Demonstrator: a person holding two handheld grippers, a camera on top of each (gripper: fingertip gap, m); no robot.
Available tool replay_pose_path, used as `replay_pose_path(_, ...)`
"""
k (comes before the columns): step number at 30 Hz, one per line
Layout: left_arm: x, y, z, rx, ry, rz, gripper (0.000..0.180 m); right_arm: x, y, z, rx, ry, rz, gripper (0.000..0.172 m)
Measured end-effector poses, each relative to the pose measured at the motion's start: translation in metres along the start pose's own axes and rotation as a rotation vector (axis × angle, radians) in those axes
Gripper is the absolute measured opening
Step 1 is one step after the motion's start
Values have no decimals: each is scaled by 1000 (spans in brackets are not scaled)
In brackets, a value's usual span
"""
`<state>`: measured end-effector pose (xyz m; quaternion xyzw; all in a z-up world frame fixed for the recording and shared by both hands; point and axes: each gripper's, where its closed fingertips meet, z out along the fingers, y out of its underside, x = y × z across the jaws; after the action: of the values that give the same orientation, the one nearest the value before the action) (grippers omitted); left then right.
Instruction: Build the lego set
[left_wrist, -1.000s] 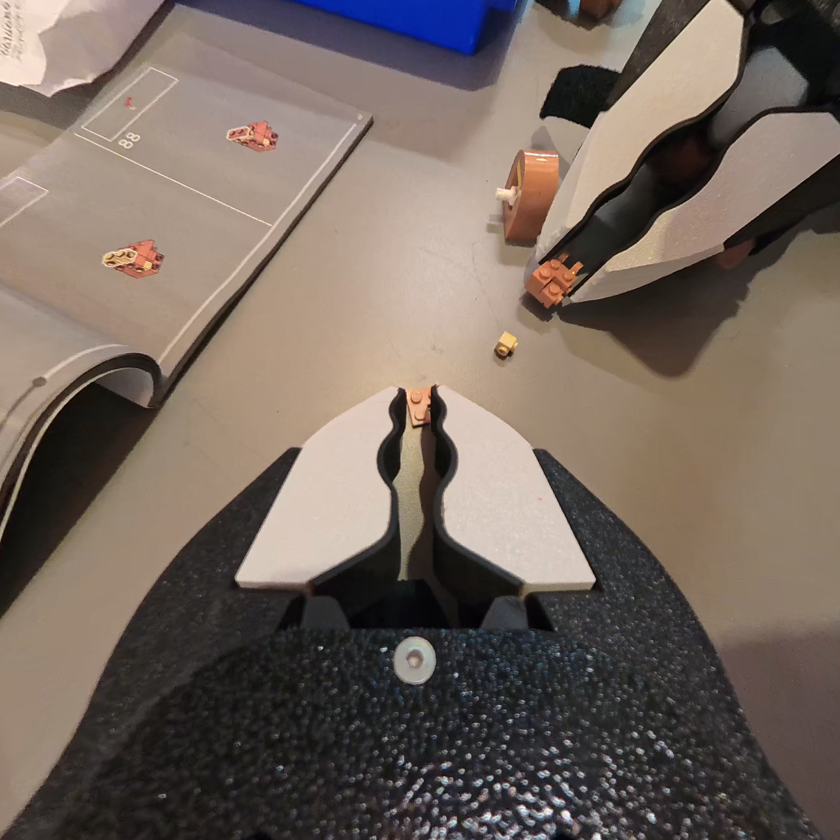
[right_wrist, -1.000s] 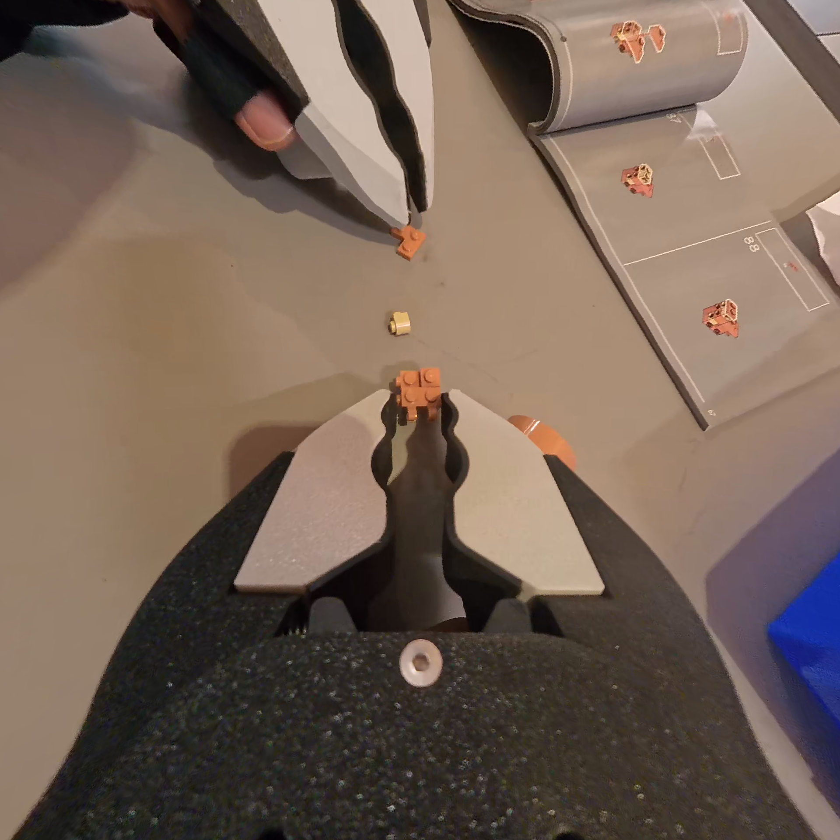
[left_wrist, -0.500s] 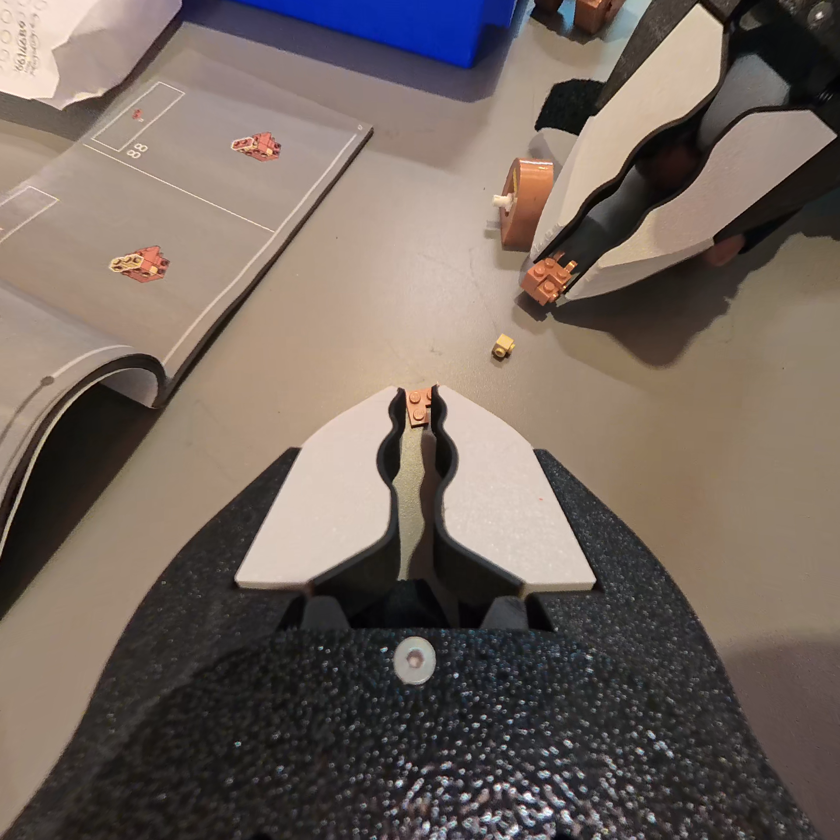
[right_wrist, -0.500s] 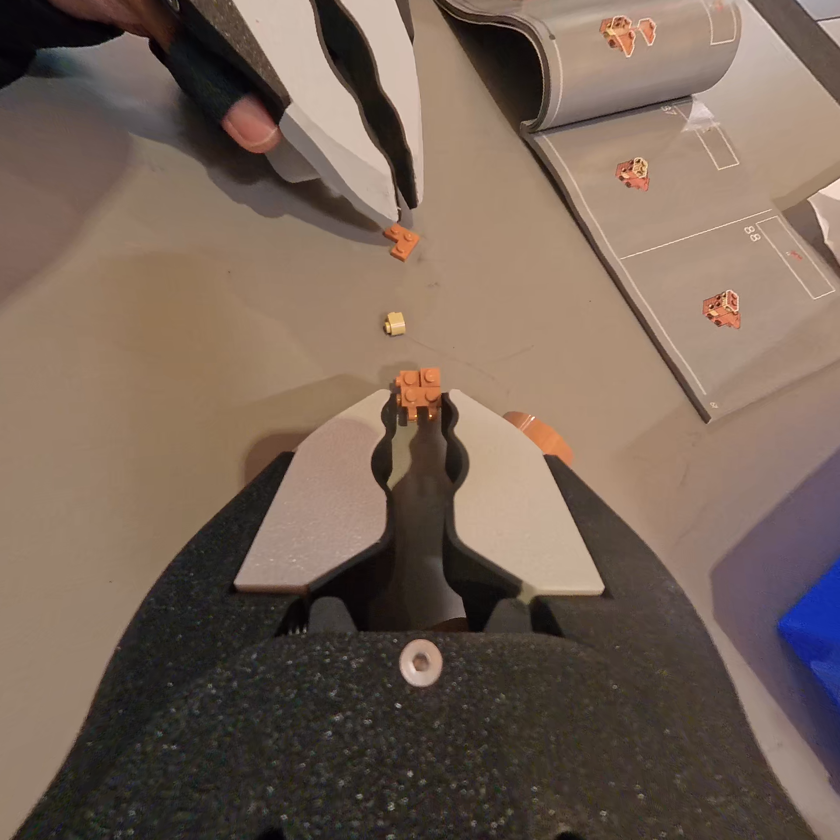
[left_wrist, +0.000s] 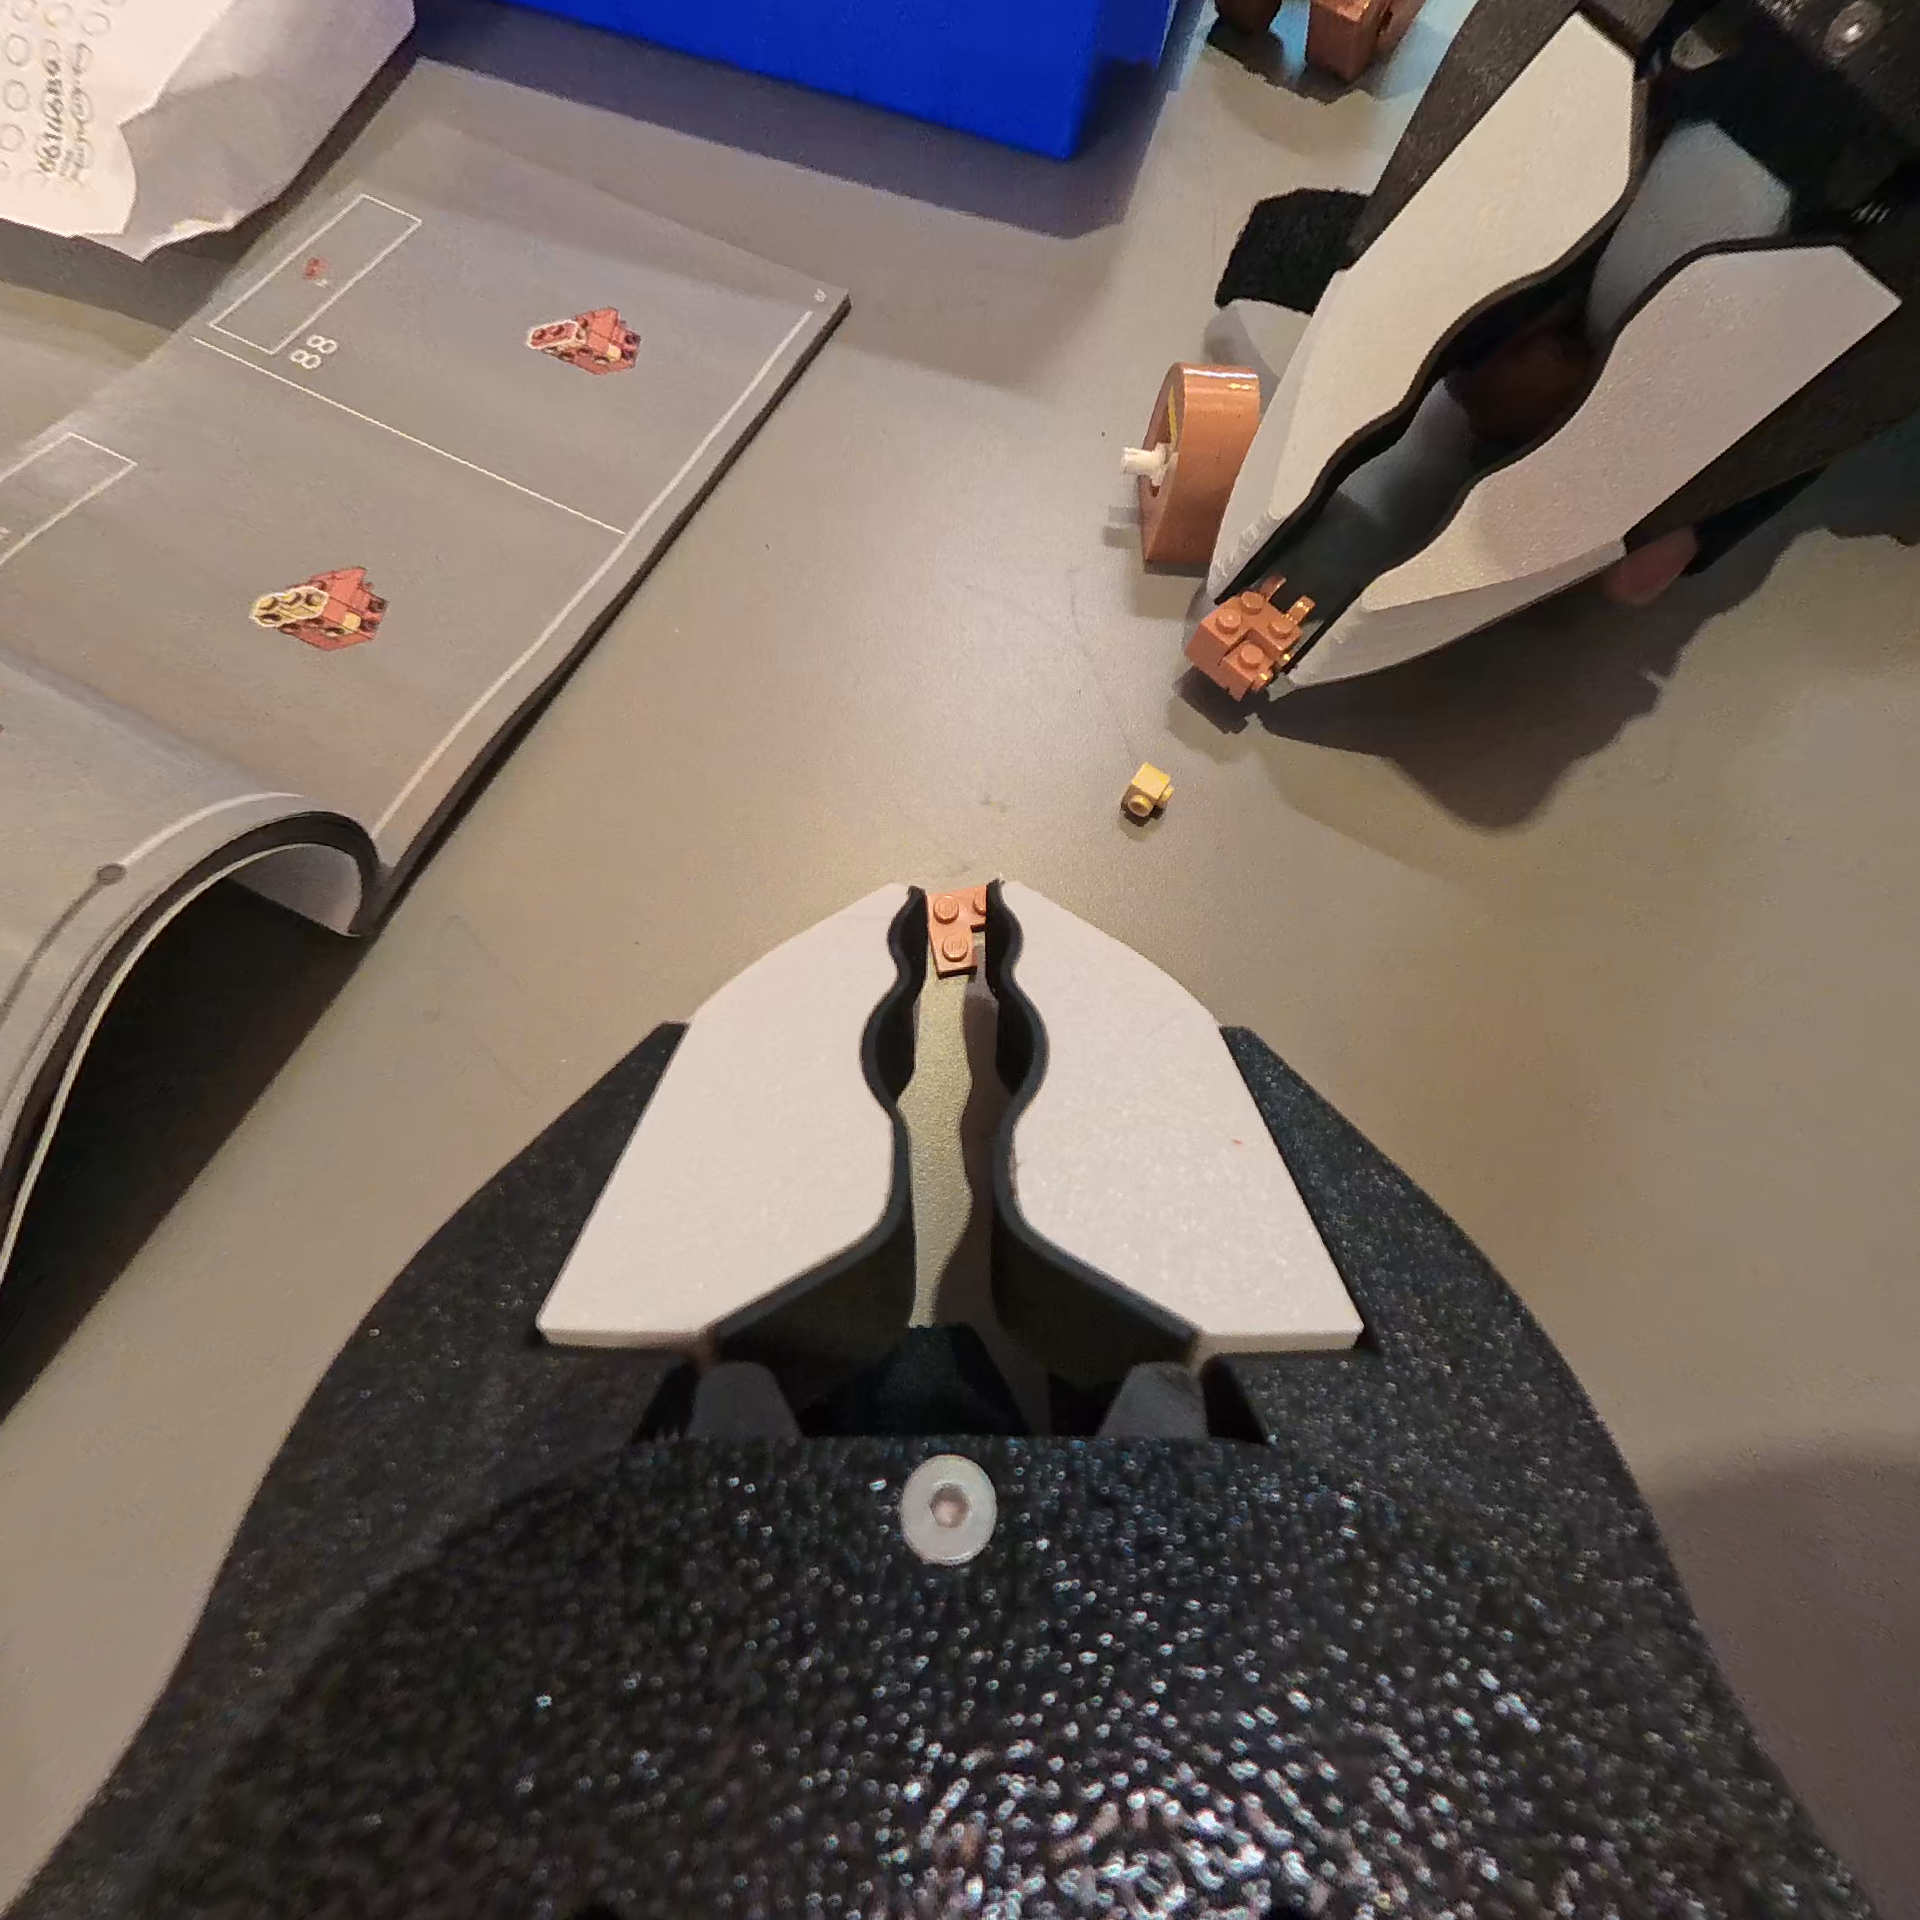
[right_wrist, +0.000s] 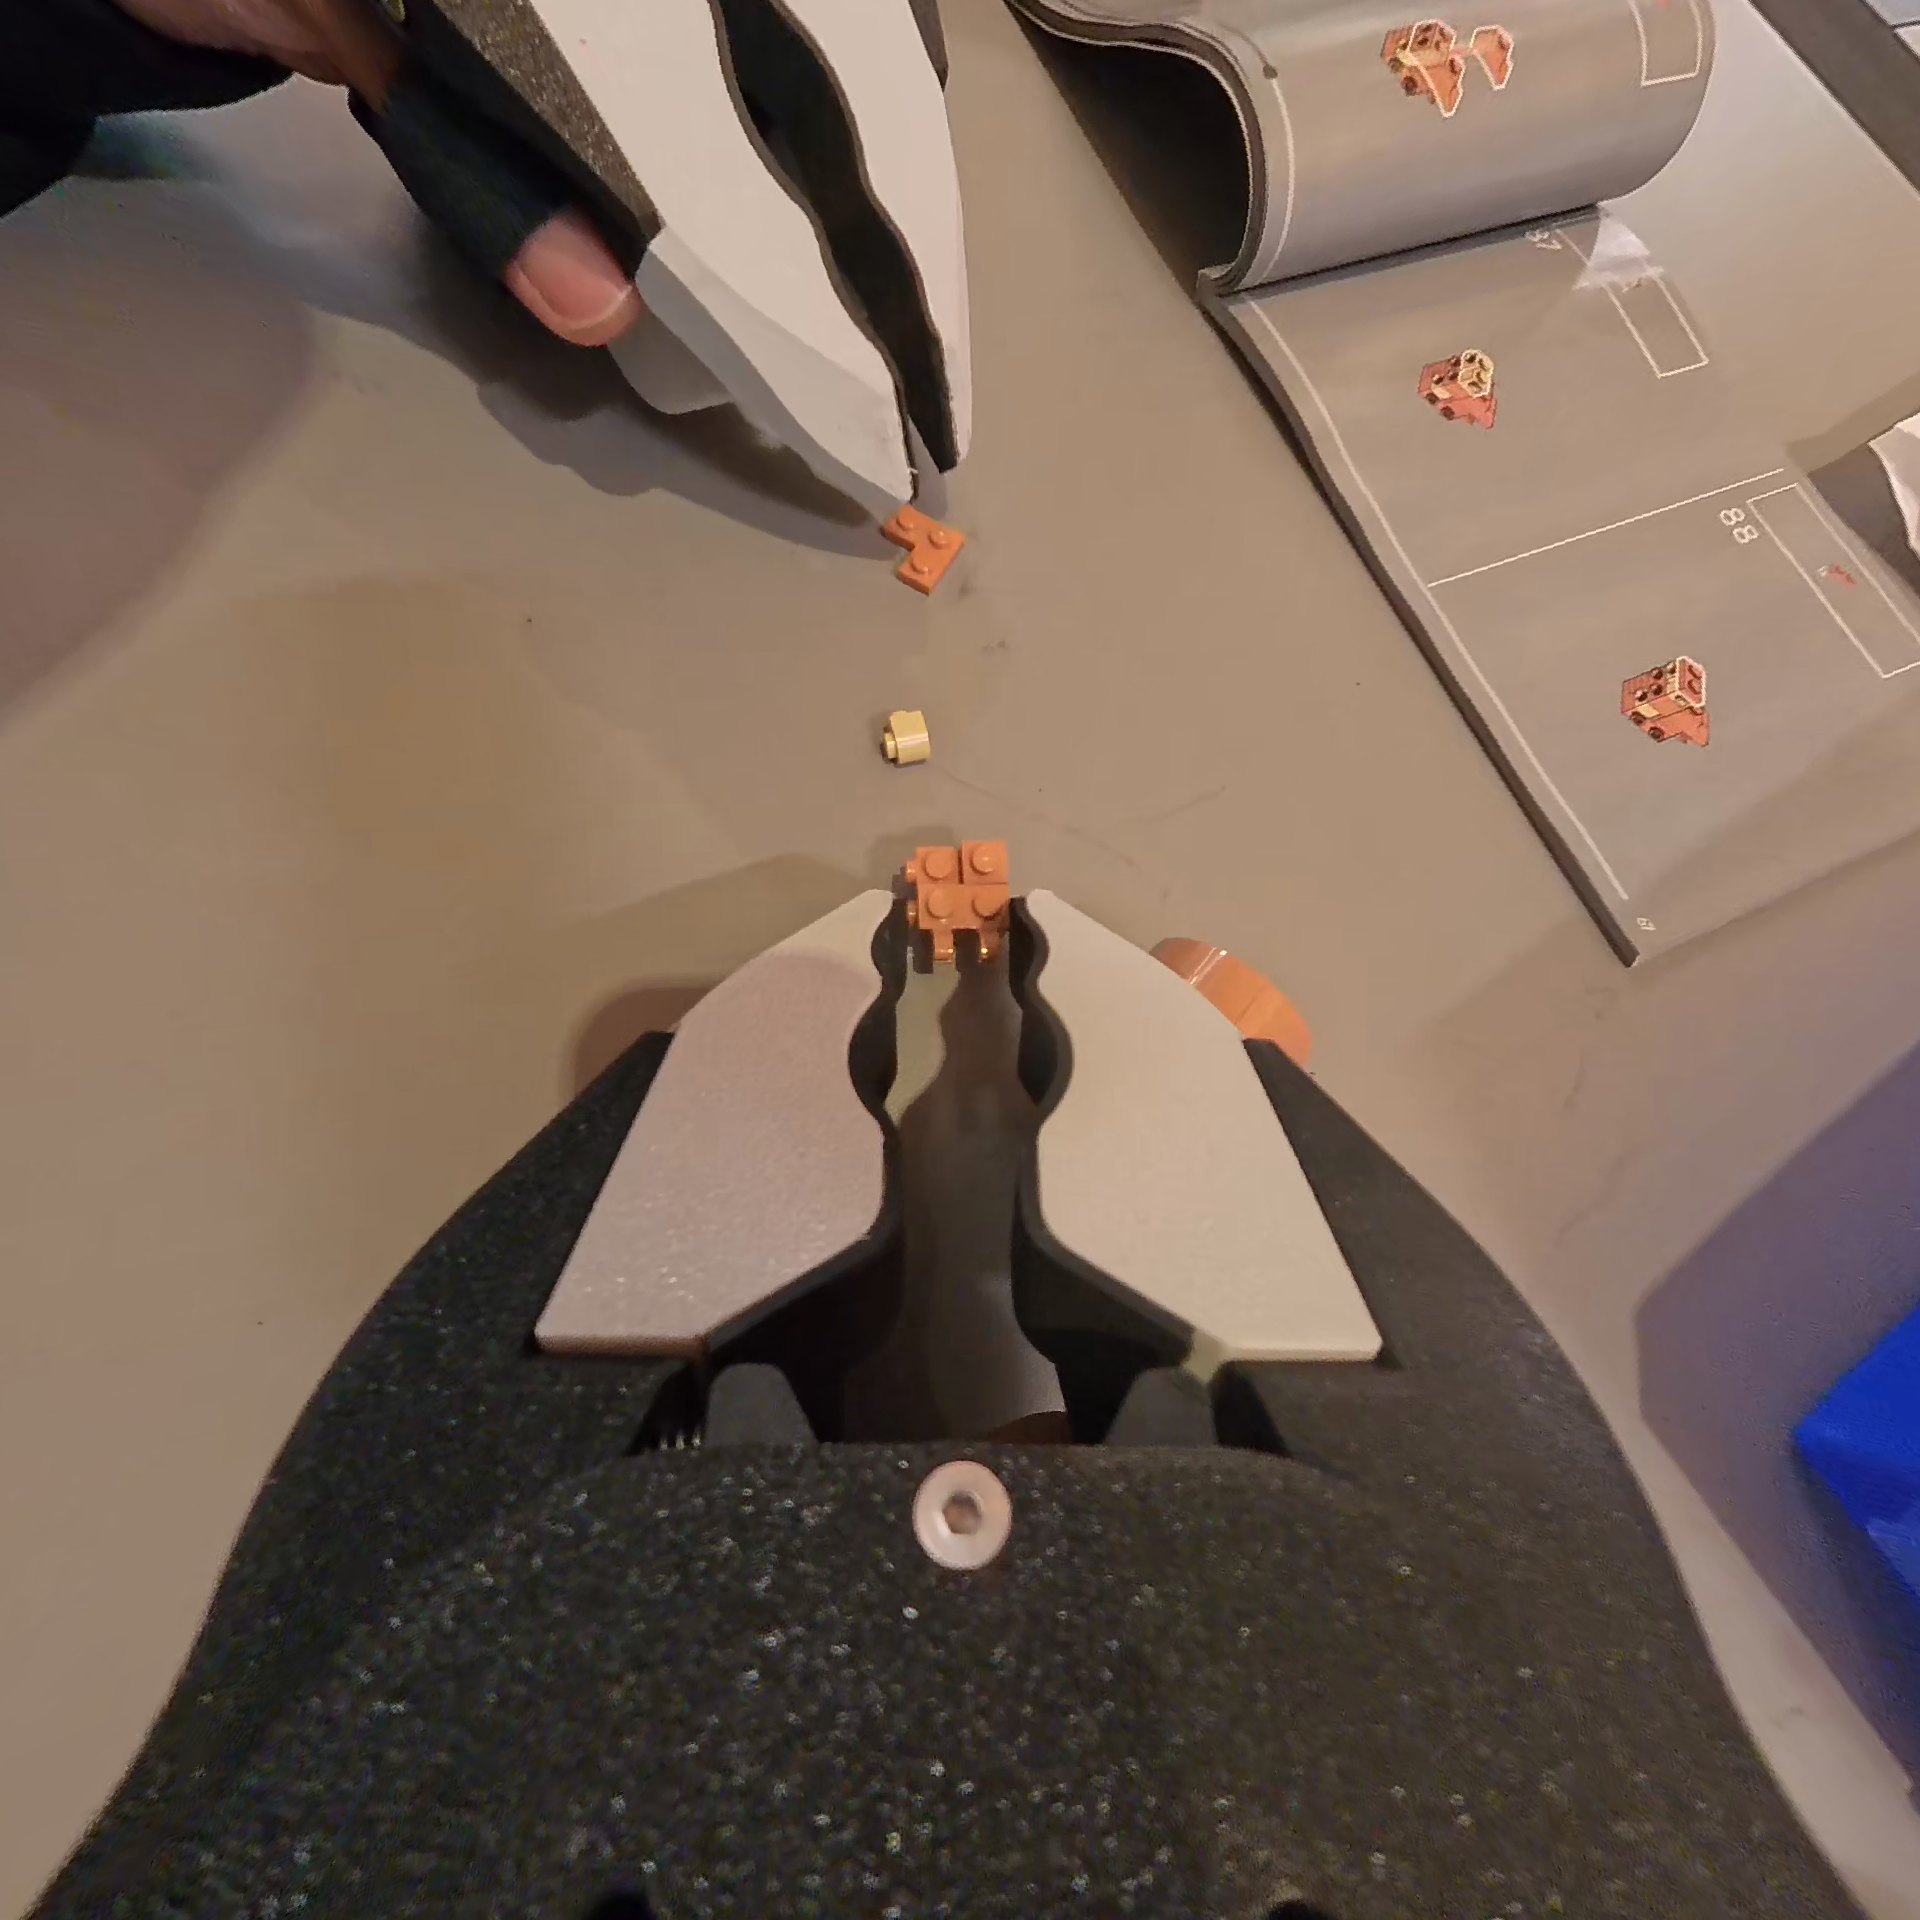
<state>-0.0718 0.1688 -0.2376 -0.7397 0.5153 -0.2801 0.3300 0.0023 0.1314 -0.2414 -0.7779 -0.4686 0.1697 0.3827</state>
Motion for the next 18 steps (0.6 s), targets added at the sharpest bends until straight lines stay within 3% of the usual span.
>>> replay_pose_path(6,4,-2,-2,19,23,44,11,-1,0,1,-3,-15,-3,18)
replay_pose_path(18,35,-12,2,-13,184,333,18,-3,-2,-2,19,-43,12,18)
